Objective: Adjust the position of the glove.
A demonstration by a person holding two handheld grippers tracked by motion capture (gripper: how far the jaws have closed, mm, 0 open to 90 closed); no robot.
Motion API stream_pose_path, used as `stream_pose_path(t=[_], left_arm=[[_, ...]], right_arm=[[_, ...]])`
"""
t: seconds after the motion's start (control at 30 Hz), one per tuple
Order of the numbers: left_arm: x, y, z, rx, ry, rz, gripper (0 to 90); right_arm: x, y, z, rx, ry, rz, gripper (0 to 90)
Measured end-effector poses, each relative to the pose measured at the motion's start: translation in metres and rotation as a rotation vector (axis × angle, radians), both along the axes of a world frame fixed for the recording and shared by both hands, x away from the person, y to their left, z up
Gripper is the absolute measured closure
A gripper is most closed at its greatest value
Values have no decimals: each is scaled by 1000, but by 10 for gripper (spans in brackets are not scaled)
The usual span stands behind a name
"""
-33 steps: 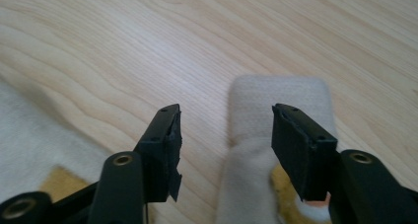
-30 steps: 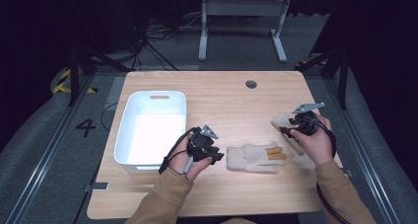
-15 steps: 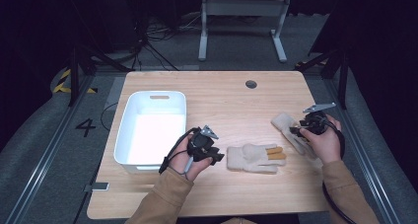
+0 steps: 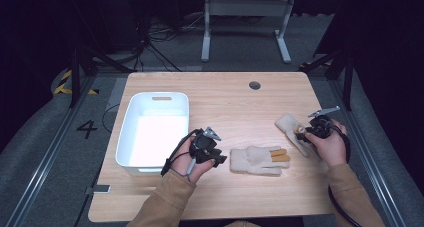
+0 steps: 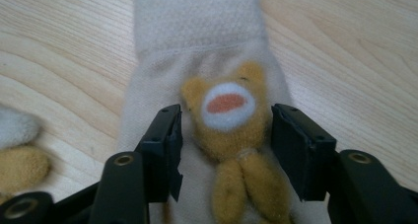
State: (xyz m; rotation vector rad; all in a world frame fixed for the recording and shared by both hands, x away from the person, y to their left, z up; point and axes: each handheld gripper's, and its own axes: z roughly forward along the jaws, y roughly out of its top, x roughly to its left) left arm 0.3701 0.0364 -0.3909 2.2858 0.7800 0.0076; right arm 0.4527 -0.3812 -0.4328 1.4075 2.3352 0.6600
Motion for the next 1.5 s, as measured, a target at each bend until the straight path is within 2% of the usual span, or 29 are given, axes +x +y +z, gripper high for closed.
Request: stream_pose_path(t=[0.13,0.4,0.57,0.77,1.07,1.33,1.5], left_arm=[[0,0,-1,1,1,2,681],[0,1,-1,-2,9,6,689],[1,2,-1,-6,7,5,694],[2,0,1,-16,6,-2,694],[3,-4,1,-15,8,-15,693],[3,-6,2,-19,8,-24,688],[3,-7,3,-28,12,-27,675]], right_arm=[[-1,-2,-2,2,0,3,588],[-3,-3,-1,11,-11,13,683],[-5,-3,4,26,-16,28,709],[-13,-1,18,26,-45,47,715],[-30,3,49,30,-116,92,714],[-46,12,74,33,-162,161,714],[-54,19,85,36,-171,204,714]])
